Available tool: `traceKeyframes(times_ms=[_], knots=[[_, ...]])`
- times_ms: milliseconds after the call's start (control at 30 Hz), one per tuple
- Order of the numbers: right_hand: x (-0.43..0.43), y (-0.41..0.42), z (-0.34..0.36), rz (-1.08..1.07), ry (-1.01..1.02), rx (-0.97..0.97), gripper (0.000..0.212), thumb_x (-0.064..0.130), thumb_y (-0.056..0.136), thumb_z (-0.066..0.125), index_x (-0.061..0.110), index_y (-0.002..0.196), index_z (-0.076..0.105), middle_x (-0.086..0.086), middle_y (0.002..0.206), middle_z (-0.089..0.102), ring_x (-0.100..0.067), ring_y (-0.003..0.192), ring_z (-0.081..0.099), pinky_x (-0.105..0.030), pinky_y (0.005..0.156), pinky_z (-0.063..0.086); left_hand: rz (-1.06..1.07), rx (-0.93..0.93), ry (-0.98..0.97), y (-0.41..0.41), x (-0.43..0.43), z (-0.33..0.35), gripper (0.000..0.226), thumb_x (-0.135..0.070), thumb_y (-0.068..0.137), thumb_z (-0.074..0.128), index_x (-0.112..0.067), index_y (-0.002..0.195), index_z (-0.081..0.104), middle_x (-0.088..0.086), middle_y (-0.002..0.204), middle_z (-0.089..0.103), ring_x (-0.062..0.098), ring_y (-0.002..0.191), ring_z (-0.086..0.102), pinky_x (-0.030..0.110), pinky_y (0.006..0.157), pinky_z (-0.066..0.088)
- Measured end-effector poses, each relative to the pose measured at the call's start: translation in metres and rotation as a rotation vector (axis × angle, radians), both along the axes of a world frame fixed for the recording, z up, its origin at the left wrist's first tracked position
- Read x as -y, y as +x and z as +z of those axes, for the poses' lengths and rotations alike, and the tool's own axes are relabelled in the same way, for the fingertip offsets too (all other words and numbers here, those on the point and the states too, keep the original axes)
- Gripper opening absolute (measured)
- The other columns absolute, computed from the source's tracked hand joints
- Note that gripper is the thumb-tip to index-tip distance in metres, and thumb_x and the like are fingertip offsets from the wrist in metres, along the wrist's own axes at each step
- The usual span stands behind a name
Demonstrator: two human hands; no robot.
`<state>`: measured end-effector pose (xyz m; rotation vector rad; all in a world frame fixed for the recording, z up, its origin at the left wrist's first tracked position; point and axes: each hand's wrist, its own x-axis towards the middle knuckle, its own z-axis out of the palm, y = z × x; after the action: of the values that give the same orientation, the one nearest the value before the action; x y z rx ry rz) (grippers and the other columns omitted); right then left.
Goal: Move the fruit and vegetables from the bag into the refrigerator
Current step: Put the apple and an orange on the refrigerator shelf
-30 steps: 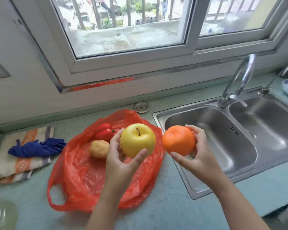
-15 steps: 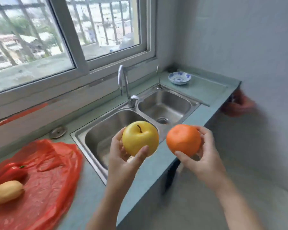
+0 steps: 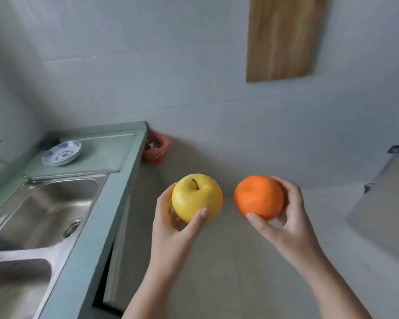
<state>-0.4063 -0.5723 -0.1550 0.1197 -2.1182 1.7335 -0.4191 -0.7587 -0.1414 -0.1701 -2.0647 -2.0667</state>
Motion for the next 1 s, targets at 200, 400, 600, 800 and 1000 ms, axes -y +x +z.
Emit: traceKeyframes(times_ms=[200, 400, 600, 800, 1000], knots=[[-0.074, -0.008, -0.002, -0.305, -0.02, -0.021, 0.067, 0.046, 0.053, 0.07, 0.036, 0.111, 0.039, 0.016, 0.116, 0.048, 0.009, 0.098, 0.054, -0.005, 0.079, 0.041, -0.22, -0.001, 0.032, -0.056, -0.083, -0.01, 0.067, -0.041, 0.051, 0.073, -0.028, 0.113, 0.051, -0.006, 0.111, 0.06, -0.004, 0.089, 0.062, 0.007, 0.066, 0.047], [-0.12, -0.065, 0.0, -0.475, -0.018, -0.018, 0.065, 0.045, 0.055, 0.069, 0.038, 0.112, 0.039, 0.02, 0.116, 0.047, 0.007, 0.103, 0.053, -0.008, 0.081, 0.043, -0.364, 0.005, 0.024, -0.145, -0.141, -0.017, 0.066, -0.048, 0.048, 0.071, -0.034, 0.109, 0.051, -0.005, 0.113, 0.06, 0.0, 0.095, 0.061, 0.01, 0.071, 0.048], [-0.161, -0.119, 0.012, -0.61, 0.064, 0.027, 0.066, 0.051, 0.056, 0.069, 0.049, 0.113, 0.037, 0.036, 0.116, 0.045, 0.004, 0.108, 0.051, -0.008, 0.081, 0.042, -0.493, -0.018, -0.022, -0.225, -0.2, -0.01, 0.067, -0.052, 0.047, 0.069, -0.04, 0.11, 0.05, -0.012, 0.113, 0.059, -0.004, 0.096, 0.059, 0.006, 0.07, 0.046], [-0.223, -0.118, 0.011, -0.783, 0.07, 0.104, 0.071, 0.054, 0.052, 0.07, 0.058, 0.113, 0.034, 0.026, 0.125, 0.043, -0.001, 0.11, 0.051, -0.017, 0.084, 0.045, -0.719, -0.045, -0.039, -0.252, -0.292, -0.004, 0.065, -0.052, 0.05, 0.07, -0.041, 0.111, 0.049, -0.01, 0.114, 0.059, 0.005, 0.099, 0.06, 0.023, 0.076, 0.053], [-0.316, -0.091, 0.015, -1.002, 0.06, 0.072, 0.07, 0.051, 0.053, 0.074, 0.055, 0.111, 0.034, 0.034, 0.118, 0.04, 0.005, 0.106, 0.05, -0.014, 0.074, 0.048, -0.936, -0.049, 0.003, -0.241, -0.412, 0.002, 0.064, -0.048, 0.053, 0.073, -0.041, 0.112, 0.05, -0.013, 0.114, 0.058, 0.009, 0.102, 0.06, 0.035, 0.083, 0.053]])
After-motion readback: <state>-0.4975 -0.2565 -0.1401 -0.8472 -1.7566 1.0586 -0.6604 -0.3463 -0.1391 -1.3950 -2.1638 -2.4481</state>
